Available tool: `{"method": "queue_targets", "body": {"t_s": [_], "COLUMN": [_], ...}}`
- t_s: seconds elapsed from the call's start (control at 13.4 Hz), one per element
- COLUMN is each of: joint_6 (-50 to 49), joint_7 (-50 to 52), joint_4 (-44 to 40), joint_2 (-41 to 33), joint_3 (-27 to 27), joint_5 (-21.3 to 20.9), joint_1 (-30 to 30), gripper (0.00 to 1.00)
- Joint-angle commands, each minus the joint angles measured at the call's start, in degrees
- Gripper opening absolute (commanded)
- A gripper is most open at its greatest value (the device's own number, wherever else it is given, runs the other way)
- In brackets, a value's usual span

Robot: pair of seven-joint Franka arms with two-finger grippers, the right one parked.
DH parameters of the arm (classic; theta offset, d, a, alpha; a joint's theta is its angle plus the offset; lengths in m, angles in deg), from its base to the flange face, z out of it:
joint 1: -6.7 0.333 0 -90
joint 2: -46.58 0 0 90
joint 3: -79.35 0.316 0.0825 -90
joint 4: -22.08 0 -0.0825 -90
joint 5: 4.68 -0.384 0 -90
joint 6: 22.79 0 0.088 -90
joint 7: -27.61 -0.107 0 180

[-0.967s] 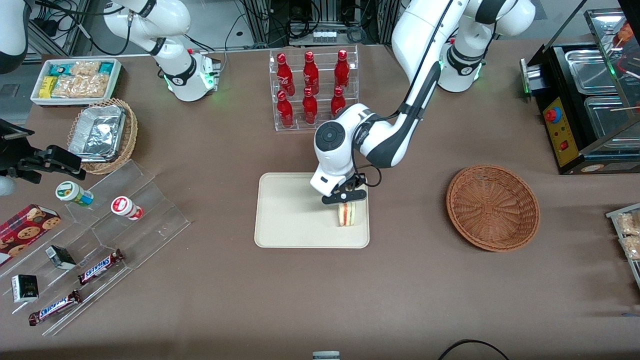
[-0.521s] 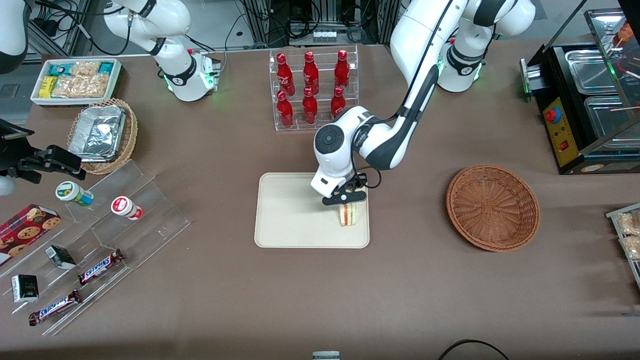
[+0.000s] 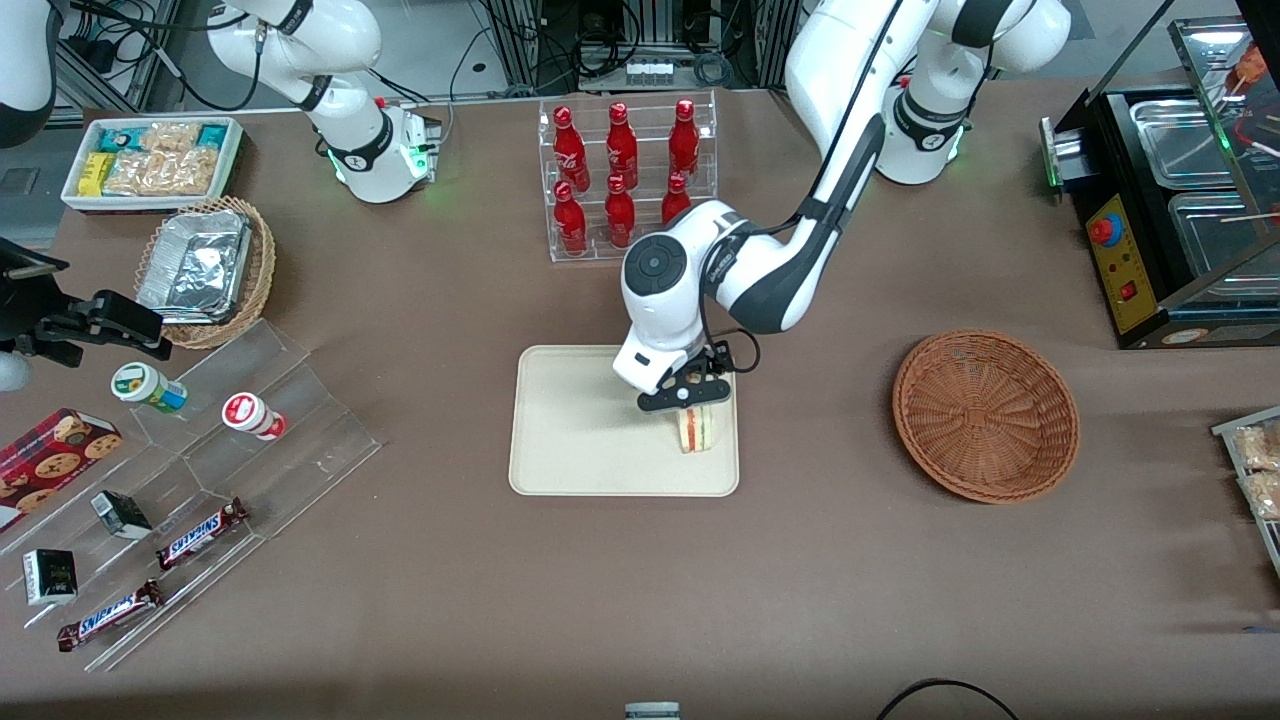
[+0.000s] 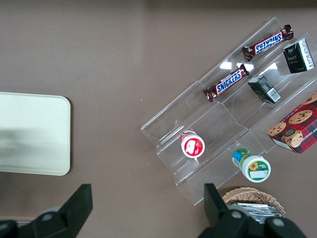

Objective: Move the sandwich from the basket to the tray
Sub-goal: 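Lower the held sandwich onto the cream tray, then open the left gripper and release the sandwich on the tray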

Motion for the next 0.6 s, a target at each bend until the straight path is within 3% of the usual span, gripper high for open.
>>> {"method": "queue_targets", "body": {"t_s": [0.0,0.52], "joint_6": [-5.93,-21.85], "joint_7": [2.77,1.72], "joint_4": [0.73,0.73], "joint_2": [-5.06,-17.88], "joint_3": [0.59,1.11], "joint_5": [-0.72,0.07], "joint_1": [-0.76,4.06], "gripper": [1.0,1.0]}}
